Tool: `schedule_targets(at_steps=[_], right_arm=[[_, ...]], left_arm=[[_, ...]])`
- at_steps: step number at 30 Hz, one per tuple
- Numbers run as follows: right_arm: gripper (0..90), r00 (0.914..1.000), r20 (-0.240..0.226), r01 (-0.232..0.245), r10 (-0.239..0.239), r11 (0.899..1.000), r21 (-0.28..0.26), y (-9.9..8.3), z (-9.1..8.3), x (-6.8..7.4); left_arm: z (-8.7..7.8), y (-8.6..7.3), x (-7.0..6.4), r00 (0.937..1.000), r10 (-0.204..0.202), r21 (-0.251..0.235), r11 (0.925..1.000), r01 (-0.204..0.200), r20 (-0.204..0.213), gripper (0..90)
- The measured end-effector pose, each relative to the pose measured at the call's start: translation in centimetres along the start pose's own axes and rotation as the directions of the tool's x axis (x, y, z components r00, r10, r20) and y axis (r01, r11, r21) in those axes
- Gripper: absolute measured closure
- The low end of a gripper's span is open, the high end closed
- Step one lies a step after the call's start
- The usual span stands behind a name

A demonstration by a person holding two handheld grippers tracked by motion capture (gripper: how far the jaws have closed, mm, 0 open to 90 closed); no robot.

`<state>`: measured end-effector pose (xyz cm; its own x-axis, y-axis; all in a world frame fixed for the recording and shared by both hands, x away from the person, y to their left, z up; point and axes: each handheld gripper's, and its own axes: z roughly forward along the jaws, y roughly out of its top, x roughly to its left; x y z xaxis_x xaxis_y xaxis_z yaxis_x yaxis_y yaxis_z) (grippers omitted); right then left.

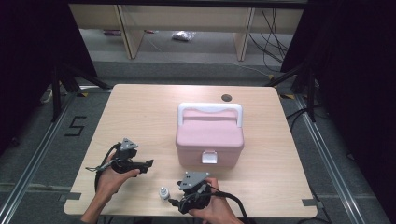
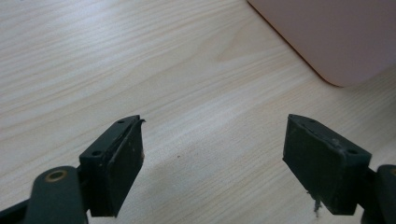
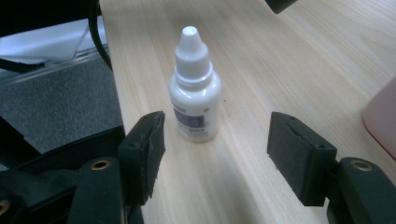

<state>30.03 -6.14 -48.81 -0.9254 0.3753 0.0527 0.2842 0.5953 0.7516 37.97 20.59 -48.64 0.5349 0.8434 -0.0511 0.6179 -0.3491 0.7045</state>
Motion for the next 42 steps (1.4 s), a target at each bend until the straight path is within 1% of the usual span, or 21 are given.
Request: schedule_targets(at_steps=[2,4,7,9,11,12,14,15,17,18,20,22,23,24,25,27,30,33,36,38,42], right_arm=[[37.8,0.9999,0.007,0.009,-0.009,1.0,0.011,0.2,0.6,0.0],[37.9,0.9998,-0.003,0.018,-0.018,1.0,0.017,0.3,1.0,0.3],[38.2,0.9997,-0.008,0.022,-0.022,0.999,0.025,0.6,1.6,0.5],[39.1,0.9995,-0.006,0.03,-0.03,0.999,0.024,0.8,1.9,0.7],[39.5,0.9991,-0.001,0.042,-0.042,0.999,0.016,0.9,2.1,0.7],[41.4,0.999,0.002,0.044,-0.044,0.999,0.02,1.1,2.5,0.8],[42.8,0.9993,-0.003,0.038,-0.038,0.999,0.025,1.2,2.7,0.9],[44.2,0.9986,-0.007,0.053,-0.053,0.998,0.022,1.2,2.9,0.9],[47.6,0.9981,-0.02,0.059,-0.059,0.998,0.038,1.3,3.1,0.9],[48.4,0.9975,-0.015,0.069,-0.069,0.997,0.031,1.2,3.2,0.9],[51.9,0.9983,-0.023,0.055,-0.054,0.998,0.044,1.3,3.4,1.1],[54.7,0.9962,-0.026,0.084,-0.083,0.995,0.048,1.4,3.5,1.1],[54.7,0.9962,-0.026,0.084,-0.083,0.995,0.048,1.4,3.5,1.1],[60.2,0.9958,-0.027,0.088,-0.087,0.995,0.048,1.5,3.6,1.2],[60.3,0.9967,-0.032,0.076,-0.074,0.996,0.051,1.5,3.5,1.2],[60.4,0.9952,-0.028,0.096,-0.094,0.994,0.056,1.6,3.5,1.3],[60.5,0.9955,-0.037,0.089,-0.087,0.995,0.052,1.6,3.1,1.2],[60.5,0.9963,-0.035,0.079,-0.078,0.996,0.043,1.6,1.9,0.9],[60.5,0.9979,-0.012,0.064,-0.064,0.997,0.033,1.2,0.2,0.1],[60.5,0.9991,0.001,0.042,-0.042,0.998,0.042,0.8,-0.8,-0.4],[60.5,0.9983,0.057,0.012,-0.015,0.999,0.037,-0.5,-2.9,-2.0]], left_arm=[[0.0,-0.1,0.0,1.0,0.001,-0.003,1.0,-0.001,-0.002,20.4],[0.0,0.0,0.0,1.0,0.003,0.003,1.0,-0.003,0.003,20.5],[0.1,-0.1,0.0,0.9999,-0.006,0.001,1.0,0.006,-0.012,20.5],[0.1,-0.2,0.1,1.0,-0.001,0.002,1.0,0.001,0.003,20.6],[0.1,-0.2,0.1,1.0,0.0,0.001,1.0,0.0,0.001,20.8],[0.2,-0.2,0.1,0.9999,-0.01,-0.003,0.9999,0.01,-0.005,20.8],[0.1,-0.2,0.1,0.9999,-0.008,0.002,1.0,0.008,-0.011,20.8],[0.2,-0.2,0.1,1.0,-0.003,-0.002,1.0,0.003,0.0,20.8],[0.1,-0.2,0.1,0.9999,-0.002,0.006,1.0,0.002,-0.01,20.8],[0.2,-0.3,0.1,1.0,-0.005,0.006,1.0,0.005,-0.003,20.8],[0.3,-0.3,0.0,1.0,-0.004,0.007,1.0,0.004,0.002,20.9],[0.3,-0.3,0.0,1.0,-0.003,0.013,0.9999,0.003,0.006,20.9],[0.3,-0.3,0.0,1.0,-0.003,0.013,0.9999,0.003,0.006,20.9],[0.3,-0.3,0.0,1.0,0.001,0.013,0.9999,-0.002,0.004,20.9],[0.3,-0.3,-0.1,1.0,0.002,0.009,1.0,-0.002,0.0,20.9],[0.3,-0.3,-0.1,1.0,0.007,0.012,0.9999,-0.007,0.001,20.9],[0.3,-0.4,-0.1,1.0,0.004,0.014,0.9999,-0.004,0.002,20.9],[0.1,-0.3,0.0,1.0,0.006,0.011,0.9999,-0.006,-0.001,21.0],[0.0,-0.3,0.0,1.0,0.006,0.012,0.9999,-0.006,0.008,21.0],[0.0,-0.3,-0.1,1.0,0.001,0.0,1.0,-0.001,0.0,21.0],[0.0,-0.2,-0.1,0.9998,0.013,0.019,0.9997,-0.013,0.016,20.9]])
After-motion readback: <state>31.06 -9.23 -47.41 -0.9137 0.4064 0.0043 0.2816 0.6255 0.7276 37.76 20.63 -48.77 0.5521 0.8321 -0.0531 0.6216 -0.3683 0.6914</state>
